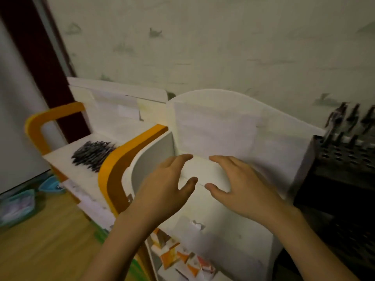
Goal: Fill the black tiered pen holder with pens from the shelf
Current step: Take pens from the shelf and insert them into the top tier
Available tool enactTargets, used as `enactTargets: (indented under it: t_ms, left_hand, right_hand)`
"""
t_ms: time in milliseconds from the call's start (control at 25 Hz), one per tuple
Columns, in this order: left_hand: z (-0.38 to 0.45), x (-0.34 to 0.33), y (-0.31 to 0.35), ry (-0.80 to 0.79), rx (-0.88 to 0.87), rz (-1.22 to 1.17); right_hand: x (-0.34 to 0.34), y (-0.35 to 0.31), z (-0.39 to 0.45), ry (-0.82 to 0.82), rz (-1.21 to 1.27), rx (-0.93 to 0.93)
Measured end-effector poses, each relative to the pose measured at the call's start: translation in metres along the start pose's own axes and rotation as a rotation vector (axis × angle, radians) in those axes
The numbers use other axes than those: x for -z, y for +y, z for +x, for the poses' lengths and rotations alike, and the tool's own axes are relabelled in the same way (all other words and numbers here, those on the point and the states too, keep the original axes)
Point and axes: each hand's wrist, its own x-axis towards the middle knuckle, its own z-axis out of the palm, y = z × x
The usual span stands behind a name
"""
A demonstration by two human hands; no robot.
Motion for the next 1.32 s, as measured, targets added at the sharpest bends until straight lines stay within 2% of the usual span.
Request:
enactTargets:
  t_ms: [200, 480, 800, 1000, 1320]
  left_hand:
    - [-0.035, 0.038, -0.063, 0.051, 0.088, 0.129]
    - [-0.082, 0.106, -0.181, 0.118, 0.159, 0.264]
    - [-0.108, 0.172, -0.337, 0.119, 0.215, 0.333]
    - [-0.098, 0.182, -0.400, 0.089, 0.204, 0.302]
    - [-0.035, 0.171, -0.481, 0.032, 0.171, 0.259]
  right_hand:
    - [-0.045, -0.058, 0.034, -0.018, -0.014, 0.133]
    - [-0.113, -0.183, 0.089, -0.016, 0.001, 0.283]
    - [-0.209, -0.312, 0.164, -0.037, -0.018, 0.317]
    - [-0.248, -0.336, 0.195, -0.072, -0.043, 0.269]
    - [-0.316, -0.331, 0.266, -0.050, -0.060, 0.135]
